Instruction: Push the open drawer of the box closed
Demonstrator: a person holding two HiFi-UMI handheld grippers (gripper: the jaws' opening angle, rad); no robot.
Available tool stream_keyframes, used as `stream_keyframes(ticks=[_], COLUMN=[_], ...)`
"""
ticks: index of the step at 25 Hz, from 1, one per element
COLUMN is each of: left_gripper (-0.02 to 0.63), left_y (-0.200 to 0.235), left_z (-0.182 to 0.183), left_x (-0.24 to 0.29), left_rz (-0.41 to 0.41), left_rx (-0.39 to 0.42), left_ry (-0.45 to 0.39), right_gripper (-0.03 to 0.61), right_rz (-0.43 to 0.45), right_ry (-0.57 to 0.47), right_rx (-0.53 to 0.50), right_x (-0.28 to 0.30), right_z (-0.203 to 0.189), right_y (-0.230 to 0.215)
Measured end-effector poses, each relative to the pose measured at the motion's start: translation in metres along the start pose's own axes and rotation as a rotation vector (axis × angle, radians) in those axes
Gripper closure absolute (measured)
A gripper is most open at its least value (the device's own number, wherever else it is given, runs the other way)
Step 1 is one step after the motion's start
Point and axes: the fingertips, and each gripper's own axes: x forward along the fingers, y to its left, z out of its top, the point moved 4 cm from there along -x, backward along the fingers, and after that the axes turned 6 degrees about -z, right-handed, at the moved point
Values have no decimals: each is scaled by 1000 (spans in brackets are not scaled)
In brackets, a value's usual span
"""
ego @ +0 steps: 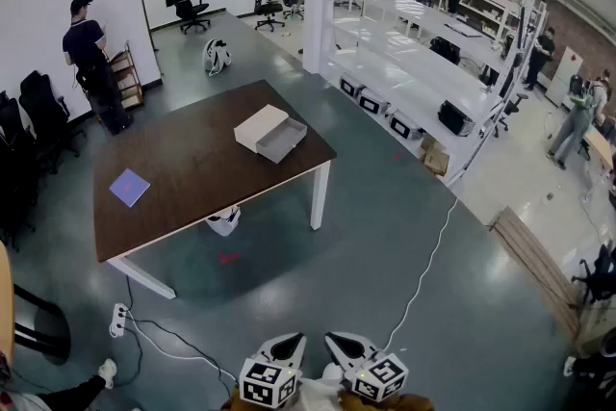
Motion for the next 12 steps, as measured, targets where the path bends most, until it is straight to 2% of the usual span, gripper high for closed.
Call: stream_keyframes(ticks=[12], left_gripper=[608], left_y=[-18], left_z=[-11], left_x=[1], left_rz=[-10], left_rx=[13], left_ry=[5], right_gripper=[574], right_rz=[4], right_ry=[-21], right_rx=[-3], right_x=[-18], right_z=[-4], right_y=[1])
